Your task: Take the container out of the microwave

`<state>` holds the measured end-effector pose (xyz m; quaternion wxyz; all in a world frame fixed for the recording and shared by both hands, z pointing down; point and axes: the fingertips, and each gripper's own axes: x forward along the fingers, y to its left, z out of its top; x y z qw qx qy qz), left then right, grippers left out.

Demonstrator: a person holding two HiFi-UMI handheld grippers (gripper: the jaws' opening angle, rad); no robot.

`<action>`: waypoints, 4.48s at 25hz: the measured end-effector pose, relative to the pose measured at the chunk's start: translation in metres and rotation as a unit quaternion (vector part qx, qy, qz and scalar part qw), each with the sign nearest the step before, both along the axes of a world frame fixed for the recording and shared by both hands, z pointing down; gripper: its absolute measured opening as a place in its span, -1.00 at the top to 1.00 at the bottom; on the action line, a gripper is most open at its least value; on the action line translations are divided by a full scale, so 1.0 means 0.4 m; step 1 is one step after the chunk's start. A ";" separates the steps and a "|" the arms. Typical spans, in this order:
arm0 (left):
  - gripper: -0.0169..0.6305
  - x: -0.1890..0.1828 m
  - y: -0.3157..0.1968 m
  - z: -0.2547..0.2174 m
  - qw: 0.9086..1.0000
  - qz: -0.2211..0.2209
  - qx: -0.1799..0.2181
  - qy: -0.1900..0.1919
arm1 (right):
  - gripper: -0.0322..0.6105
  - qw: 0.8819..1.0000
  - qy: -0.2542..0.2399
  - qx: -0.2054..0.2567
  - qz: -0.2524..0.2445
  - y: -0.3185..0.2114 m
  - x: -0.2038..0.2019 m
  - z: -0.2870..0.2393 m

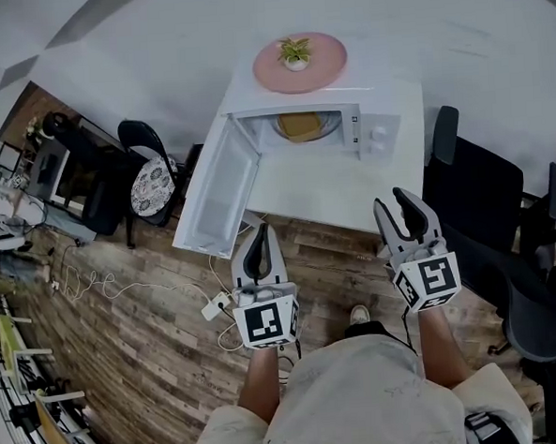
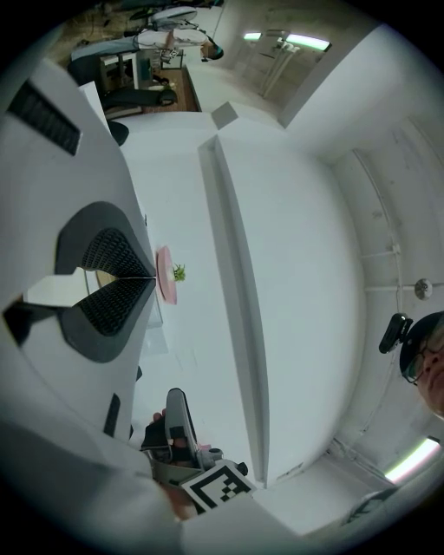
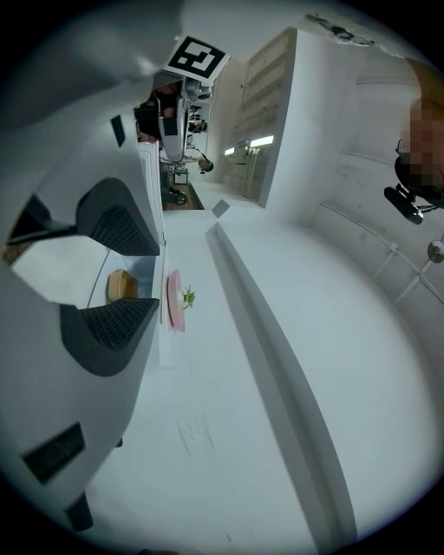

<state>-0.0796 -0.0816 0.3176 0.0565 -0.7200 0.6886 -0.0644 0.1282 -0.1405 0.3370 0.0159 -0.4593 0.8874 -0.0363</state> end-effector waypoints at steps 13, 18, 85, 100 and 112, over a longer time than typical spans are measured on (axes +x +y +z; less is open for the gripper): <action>0.92 0.028 -0.081 0.007 1.000 -0.009 -0.003 0.001 | 0.38 1.000 -0.006 -0.002 -0.017 -0.090 0.014 0.010; 0.92 0.001 -0.119 0.043 1.000 -0.009 -0.009 0.014 | 0.38 1.000 0.008 -0.004 -0.021 -0.119 -0.019 0.028; 0.92 -0.256 -0.596 0.164 0.995 0.090 -0.021 0.049 | 0.38 0.995 0.100 0.008 -0.019 -0.479 -0.429 0.078; 0.92 -0.254 -0.619 0.213 0.993 0.094 -0.044 0.051 | 0.38 0.986 0.159 -0.016 -0.042 -0.505 -0.468 0.159; 0.92 -0.262 -0.621 0.254 0.993 0.090 -0.060 0.053 | 0.38 0.969 0.226 -0.049 -0.089 -0.533 -0.513 0.261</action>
